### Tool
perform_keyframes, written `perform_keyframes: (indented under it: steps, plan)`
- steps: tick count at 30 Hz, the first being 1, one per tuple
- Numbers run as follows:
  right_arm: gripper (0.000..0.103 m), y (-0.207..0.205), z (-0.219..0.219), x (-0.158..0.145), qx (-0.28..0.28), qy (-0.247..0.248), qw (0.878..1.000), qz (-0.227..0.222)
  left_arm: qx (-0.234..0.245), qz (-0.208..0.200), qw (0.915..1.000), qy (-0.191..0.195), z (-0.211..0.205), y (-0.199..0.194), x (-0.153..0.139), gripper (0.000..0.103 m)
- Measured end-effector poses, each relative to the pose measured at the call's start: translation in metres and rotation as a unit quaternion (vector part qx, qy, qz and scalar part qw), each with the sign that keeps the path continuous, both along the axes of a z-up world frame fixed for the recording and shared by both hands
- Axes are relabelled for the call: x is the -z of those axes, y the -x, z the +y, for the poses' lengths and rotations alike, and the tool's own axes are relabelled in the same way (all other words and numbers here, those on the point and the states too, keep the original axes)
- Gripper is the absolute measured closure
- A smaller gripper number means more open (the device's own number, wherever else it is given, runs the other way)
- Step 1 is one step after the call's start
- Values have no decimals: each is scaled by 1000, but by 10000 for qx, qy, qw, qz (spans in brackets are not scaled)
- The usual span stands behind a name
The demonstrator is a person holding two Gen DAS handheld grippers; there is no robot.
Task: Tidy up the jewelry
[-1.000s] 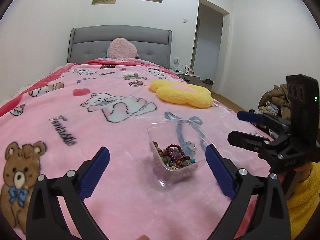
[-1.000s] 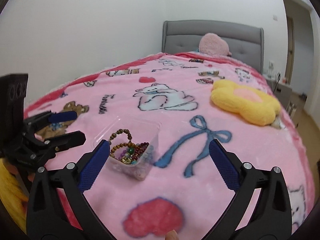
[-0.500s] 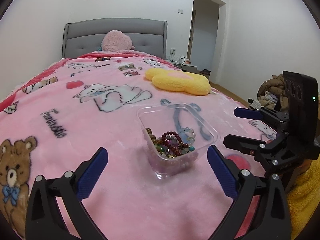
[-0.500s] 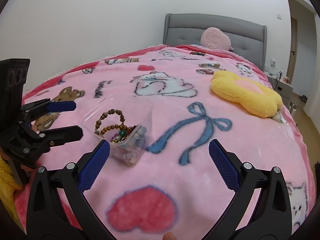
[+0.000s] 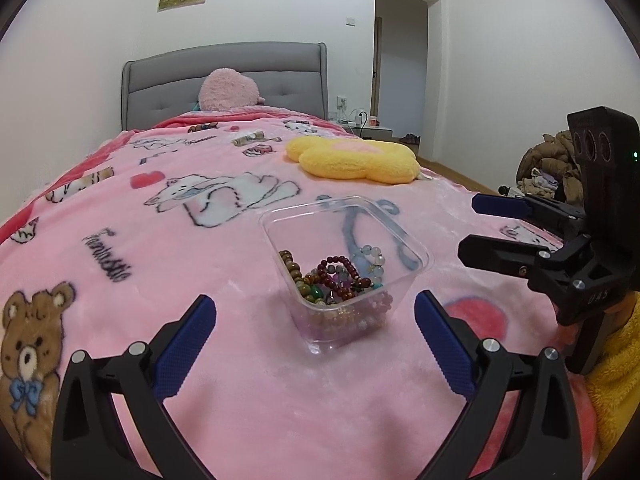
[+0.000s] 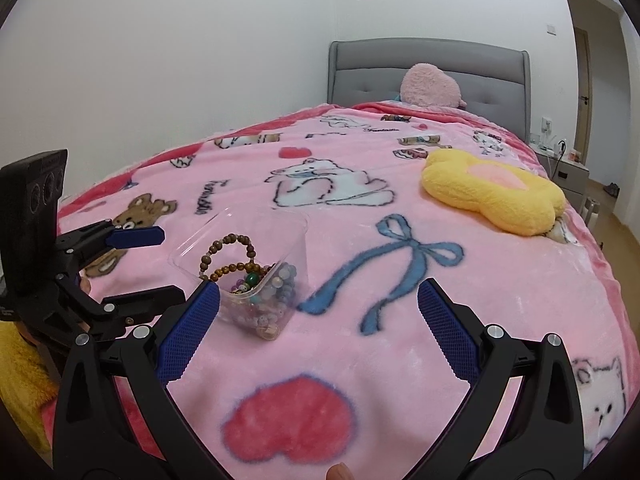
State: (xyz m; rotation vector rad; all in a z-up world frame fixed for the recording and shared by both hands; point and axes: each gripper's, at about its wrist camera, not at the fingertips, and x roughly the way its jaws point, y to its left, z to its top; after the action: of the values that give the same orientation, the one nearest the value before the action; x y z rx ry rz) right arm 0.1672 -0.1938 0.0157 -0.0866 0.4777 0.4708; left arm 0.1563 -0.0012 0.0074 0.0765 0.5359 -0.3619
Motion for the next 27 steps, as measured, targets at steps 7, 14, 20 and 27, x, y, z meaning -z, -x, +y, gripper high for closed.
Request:
perform_keyframes:
  steps: [7, 14, 20, 27]
  plan:
    - [8, 0, -1, 0, -8, -19, 10000, -2, -2, -2, 10000, 17, 1, 1, 0, 5]
    - [8, -1, 1, 0, -35, -22, 10000, 35, 6, -41, 10000, -18, 0, 3, 0, 5]
    - [8, -1, 0, 0, -38, -34, 10000, 37, 4, -62, 10000, -28, -1, 3, -1, 5]
    - [8, -1, 1, 1, -44, -60, 10000, 24, -21, -111, 9999, -43, -1, 5, -2, 5]
